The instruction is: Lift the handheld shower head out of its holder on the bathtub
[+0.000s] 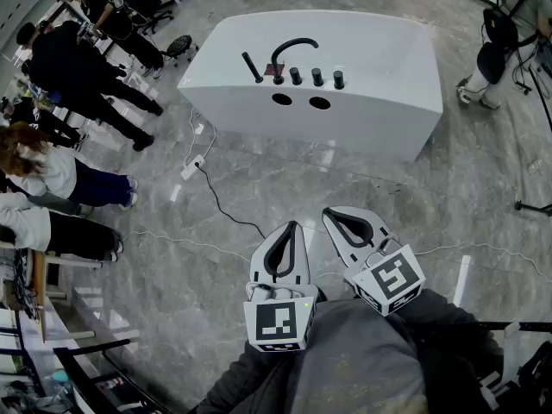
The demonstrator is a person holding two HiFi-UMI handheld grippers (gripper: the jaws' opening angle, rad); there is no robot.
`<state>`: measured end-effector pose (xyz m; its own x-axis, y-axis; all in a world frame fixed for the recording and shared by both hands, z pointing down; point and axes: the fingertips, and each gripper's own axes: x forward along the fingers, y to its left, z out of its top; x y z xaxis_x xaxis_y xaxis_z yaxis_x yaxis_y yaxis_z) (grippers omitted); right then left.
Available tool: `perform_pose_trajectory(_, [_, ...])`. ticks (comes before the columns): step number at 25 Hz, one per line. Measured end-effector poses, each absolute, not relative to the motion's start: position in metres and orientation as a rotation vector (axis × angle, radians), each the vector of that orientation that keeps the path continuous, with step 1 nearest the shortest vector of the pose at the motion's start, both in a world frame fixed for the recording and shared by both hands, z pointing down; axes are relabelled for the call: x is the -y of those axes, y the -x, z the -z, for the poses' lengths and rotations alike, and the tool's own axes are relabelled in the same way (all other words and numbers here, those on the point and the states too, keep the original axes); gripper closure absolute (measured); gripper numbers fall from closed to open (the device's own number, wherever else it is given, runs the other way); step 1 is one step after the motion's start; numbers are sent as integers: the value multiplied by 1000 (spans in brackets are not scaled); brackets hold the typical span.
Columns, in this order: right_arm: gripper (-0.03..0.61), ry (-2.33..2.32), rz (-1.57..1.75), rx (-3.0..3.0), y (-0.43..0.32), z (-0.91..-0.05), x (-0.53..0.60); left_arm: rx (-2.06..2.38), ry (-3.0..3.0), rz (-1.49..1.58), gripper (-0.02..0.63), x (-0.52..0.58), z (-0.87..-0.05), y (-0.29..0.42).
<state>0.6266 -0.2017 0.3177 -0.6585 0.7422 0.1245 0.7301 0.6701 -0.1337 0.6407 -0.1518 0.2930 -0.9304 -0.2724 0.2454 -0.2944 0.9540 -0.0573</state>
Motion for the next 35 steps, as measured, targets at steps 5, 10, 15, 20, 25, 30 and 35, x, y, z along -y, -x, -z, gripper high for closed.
perform_pose_trajectory(5, [574,1216,-131,2716,-618,-320,225,2858,-430,-154,611,177,-299,-632])
perform_pose_trajectory(10, [574,1226,-160,2704,-610,-322,250,2836,-422,-159,611,203,-303,-625])
perform_pose_trajectory(15, [574,1262,-237,2687,-603,-321,277,2791,-403,-161,611,230,-313,-619])
perform_pose_trajectory(20, [574,1279,-258,2637,-597,-336,280,2752,-356,-165,611,231,-326,-619])
perform_pose_trajectory(25, [574,1293,-238,2570,-589,-356,270,2736,-334,-162,611,225,-337,-608])
perform_pose_trajectory(30, [574,1295,-200,2557,-574,-364,260,2748,-349,-128,611,215,-346,-589])
perform_pose_trajectory(35, [574,1267,-130,2568,-538,-367,244,2777,-388,-75,611,197,-350,-549])
